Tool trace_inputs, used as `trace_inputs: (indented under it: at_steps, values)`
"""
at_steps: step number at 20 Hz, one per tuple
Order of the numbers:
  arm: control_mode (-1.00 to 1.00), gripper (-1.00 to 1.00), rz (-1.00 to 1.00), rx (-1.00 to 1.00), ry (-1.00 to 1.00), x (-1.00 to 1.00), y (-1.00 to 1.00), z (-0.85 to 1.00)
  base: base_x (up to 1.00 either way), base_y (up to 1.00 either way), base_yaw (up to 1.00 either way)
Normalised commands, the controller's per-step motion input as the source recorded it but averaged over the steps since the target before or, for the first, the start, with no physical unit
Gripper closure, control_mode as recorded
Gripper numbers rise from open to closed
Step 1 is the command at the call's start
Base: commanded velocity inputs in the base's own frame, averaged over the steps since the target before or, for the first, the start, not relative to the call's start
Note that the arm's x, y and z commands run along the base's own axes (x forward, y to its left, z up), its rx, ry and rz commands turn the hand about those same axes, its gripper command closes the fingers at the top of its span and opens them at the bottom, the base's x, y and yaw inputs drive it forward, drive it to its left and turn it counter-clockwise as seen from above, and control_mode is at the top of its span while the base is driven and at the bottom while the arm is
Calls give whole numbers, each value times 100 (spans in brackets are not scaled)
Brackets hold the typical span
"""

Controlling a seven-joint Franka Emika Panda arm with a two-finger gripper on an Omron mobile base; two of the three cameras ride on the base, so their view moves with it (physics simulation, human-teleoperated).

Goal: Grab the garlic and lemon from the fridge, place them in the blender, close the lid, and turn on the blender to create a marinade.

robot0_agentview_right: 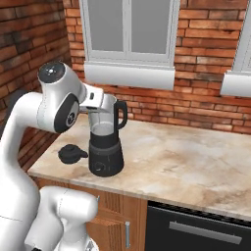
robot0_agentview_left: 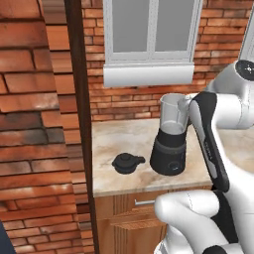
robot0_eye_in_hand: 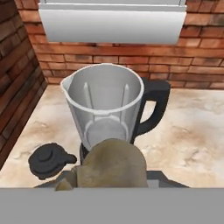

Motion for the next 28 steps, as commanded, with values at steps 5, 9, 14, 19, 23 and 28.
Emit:
trace_inputs:
  at_steps: [5, 9, 14, 19, 23, 28]
  values:
    - [-100, 100, 0, 0, 0, 64, 0, 25, 0, 0, 0]
    - [-100, 100, 0, 0, 1, 69, 0, 6, 0, 0, 0]
    - [-100, 100, 0, 0, 13, 71, 0, -10, 0, 0, 0]
    - [-100, 100, 0, -3, 20, 62, 0, -61, 0, 0, 0]
    - [-100, 100, 0, -4, 23, 61, 0, -72, 0, 0, 0]
    - [-100, 100, 0, -5, 18, 46, 0, -72, 0, 0, 0]
